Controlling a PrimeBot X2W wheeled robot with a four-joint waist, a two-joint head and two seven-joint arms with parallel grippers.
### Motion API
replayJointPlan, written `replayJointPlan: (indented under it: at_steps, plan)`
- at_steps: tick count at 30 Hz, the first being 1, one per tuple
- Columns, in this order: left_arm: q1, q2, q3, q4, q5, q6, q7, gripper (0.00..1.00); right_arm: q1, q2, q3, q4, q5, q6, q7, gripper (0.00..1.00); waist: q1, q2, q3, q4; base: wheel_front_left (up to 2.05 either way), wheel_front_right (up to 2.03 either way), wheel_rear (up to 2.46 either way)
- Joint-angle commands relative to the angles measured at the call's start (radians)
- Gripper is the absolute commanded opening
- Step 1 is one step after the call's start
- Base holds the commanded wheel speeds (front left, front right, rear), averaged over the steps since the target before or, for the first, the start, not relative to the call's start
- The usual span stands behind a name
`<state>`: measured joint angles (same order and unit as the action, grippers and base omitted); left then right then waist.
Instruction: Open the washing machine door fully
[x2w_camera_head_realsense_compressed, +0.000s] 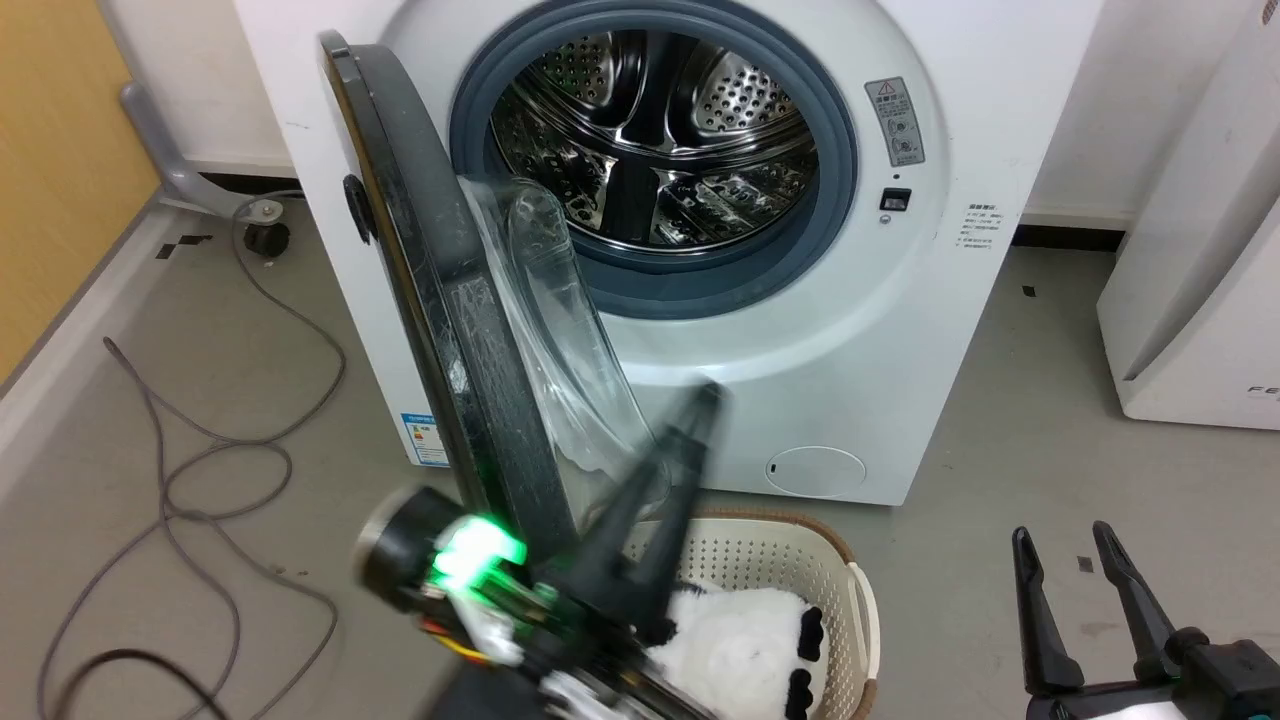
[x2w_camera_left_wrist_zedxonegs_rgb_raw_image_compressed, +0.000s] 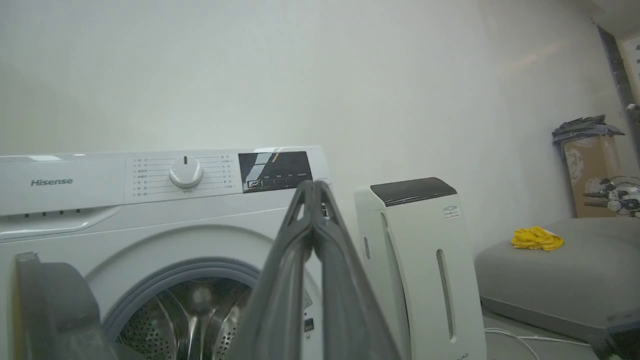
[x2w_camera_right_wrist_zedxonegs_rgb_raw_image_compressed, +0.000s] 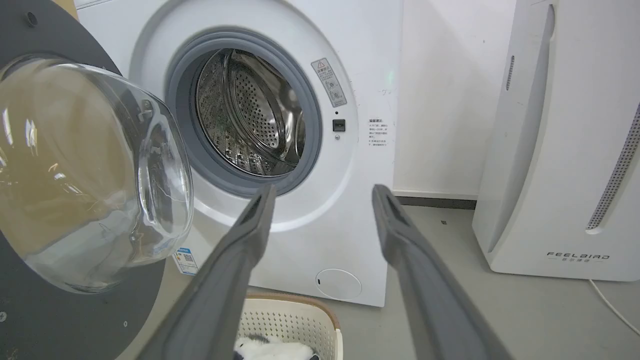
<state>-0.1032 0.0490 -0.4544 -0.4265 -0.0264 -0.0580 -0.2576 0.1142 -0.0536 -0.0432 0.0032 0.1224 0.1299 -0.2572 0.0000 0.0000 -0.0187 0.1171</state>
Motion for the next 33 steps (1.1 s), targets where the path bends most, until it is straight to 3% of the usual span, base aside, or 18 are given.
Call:
replayJointPlan:
  at_steps: [1, 8, 14, 24, 33]
  plan:
    - [0.006, 0.002, -0.030, 0.015, 0.012, -0.014, -0.004, 0.00, 0.012, 0.003, 0.001, -0.004, -0.007, 0.001, -0.005, 1.00, 0.0000, 0.0000, 0.000, 0.002, 0.00, 0.00, 0.00]
    - [0.043, 0.012, -0.136, 0.079, 0.041, -0.030, -0.004, 0.00, 0.015, 0.003, -0.002, -0.004, -0.008, 0.001, -0.005, 1.00, 0.0000, 0.0000, 0.003, 0.013, 0.00, 0.00, 0.00]
    - [0.082, 0.030, -0.176, 0.137, 0.053, -0.015, -0.004, 0.00, 0.014, 0.003, -0.002, -0.003, -0.010, 0.001, -0.005, 1.00, 0.0000, 0.0000, 0.010, 0.029, 0.00, 0.00, 0.00]
    - [0.140, 0.046, -0.153, 0.229, 0.025, 0.040, -0.004, 0.00, 0.011, 0.003, -0.007, 0.001, -0.014, 0.001, -0.005, 1.00, 0.0000, 0.0000, 0.029, 0.065, 0.00, 0.00, 0.00]
    - [0.148, 0.048, -0.121, 0.326, -0.001, 0.058, -0.004, 0.00, 0.002, 0.003, -0.009, 0.004, -0.018, 0.001, -0.005, 1.00, 0.0000, 0.0000, 0.049, 0.106, 0.00, 0.00, 0.00]
